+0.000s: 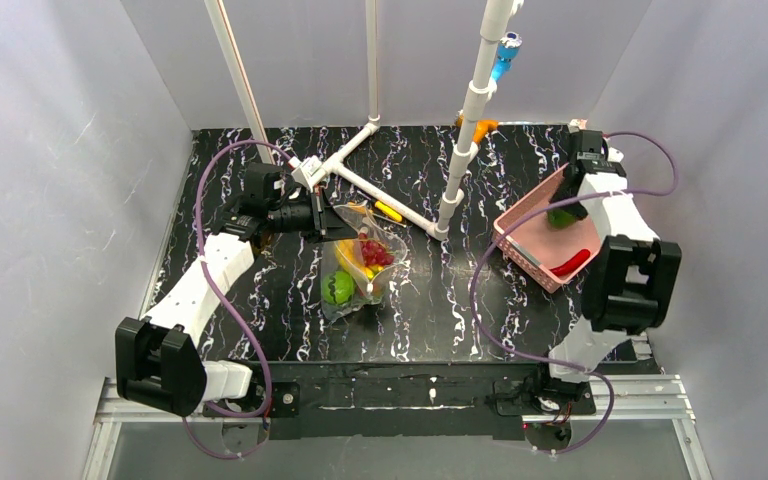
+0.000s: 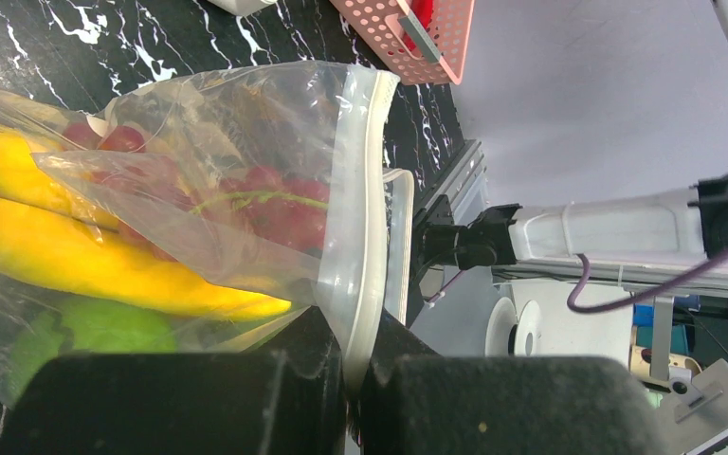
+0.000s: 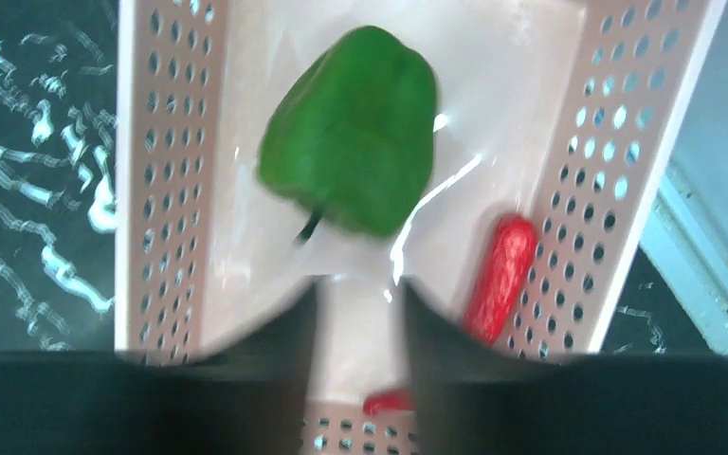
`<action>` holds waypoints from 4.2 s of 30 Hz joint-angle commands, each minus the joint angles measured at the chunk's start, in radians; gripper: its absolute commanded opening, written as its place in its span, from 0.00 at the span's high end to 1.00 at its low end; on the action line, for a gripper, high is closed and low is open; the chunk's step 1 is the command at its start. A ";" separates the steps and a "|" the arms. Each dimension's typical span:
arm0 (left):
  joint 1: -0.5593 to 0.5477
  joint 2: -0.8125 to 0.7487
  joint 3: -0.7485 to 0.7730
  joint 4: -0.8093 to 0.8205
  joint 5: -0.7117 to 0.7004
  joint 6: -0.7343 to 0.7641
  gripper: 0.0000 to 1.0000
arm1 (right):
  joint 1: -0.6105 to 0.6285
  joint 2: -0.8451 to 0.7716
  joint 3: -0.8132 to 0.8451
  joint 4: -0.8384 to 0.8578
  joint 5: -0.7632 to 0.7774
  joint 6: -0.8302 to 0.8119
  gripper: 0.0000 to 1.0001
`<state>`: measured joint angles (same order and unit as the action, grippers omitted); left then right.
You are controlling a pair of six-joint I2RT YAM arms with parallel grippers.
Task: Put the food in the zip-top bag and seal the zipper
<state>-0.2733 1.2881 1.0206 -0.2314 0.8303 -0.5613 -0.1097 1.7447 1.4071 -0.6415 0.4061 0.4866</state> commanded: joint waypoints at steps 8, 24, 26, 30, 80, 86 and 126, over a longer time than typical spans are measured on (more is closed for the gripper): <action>-0.006 0.012 -0.002 0.001 0.007 0.031 1.00 | 0.015 -0.397 -0.307 0.159 -0.130 -0.054 0.77; -0.038 0.011 0.007 -0.016 -0.002 0.046 1.00 | -0.057 -0.032 0.024 0.020 -0.141 -0.122 0.02; -0.038 0.012 0.004 -0.011 0.006 0.041 1.00 | -0.065 0.014 0.048 0.013 -0.164 -0.131 0.02; -0.037 0.010 0.003 -0.005 0.014 0.035 1.00 | -0.065 0.096 0.084 0.000 -0.193 -0.152 0.02; -0.040 0.049 0.004 -0.026 -0.021 0.066 1.00 | 0.082 -0.719 -0.409 0.033 -0.509 -0.040 0.78; -0.040 0.042 0.008 -0.035 -0.027 0.075 1.00 | 0.256 -0.812 -0.343 -0.141 -0.519 -0.051 0.82; -0.062 -0.060 0.183 -0.229 0.066 -0.037 1.00 | 0.942 -0.343 -0.107 0.159 -0.554 0.131 0.91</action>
<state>-0.3069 1.2976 1.1141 -0.4355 0.7570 -0.5537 0.8257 1.3735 1.3205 -0.4965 -0.2119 0.6170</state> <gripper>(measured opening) 0.006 0.626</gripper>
